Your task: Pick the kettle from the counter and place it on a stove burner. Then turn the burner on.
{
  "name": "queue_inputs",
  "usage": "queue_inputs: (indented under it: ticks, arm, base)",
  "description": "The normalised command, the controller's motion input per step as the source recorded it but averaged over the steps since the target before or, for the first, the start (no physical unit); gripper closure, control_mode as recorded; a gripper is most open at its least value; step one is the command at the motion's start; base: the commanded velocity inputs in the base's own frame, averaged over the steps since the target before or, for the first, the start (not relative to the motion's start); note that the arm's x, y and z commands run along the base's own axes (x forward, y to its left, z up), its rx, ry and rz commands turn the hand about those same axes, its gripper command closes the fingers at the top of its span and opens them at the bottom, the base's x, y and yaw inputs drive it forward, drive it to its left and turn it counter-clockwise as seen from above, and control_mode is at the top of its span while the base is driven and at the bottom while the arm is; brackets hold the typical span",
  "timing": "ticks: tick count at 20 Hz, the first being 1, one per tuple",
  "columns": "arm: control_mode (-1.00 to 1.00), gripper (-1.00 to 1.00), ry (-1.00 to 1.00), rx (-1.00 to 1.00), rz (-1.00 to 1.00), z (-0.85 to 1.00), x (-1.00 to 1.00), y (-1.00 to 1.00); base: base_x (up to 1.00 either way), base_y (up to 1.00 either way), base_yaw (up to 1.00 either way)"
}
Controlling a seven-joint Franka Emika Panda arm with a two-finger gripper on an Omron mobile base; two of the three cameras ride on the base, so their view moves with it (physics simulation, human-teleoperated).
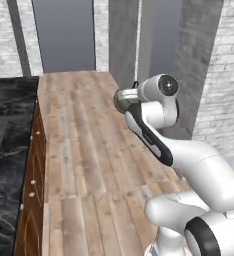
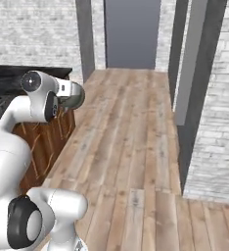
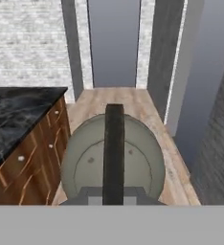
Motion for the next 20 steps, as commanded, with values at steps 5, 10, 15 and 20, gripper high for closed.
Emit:
queue_inputs:
  ticks: [5, 10, 15, 20]
  arm:
    - [1.0, 1.0, 0.0, 0.0, 0.0, 0.0, 0.0, 0.0]
    - [1.0, 1.0, 0.0, 0.0, 0.0, 0.0, 0.0, 0.0]
    - [1.0, 1.0, 0.0, 0.0, 0.0, 0.0, 0.0, 0.0]
    - [1.0, 1.0, 0.0, 0.0, 0.0, 0.0, 0.0, 0.0]
  base:
    - [1.0, -0.09, 0.46]
    - [0.81, -0.08, 0.67]
    - [0.22, -0.08, 0.72]
    - [0.0, -0.1, 0.73]
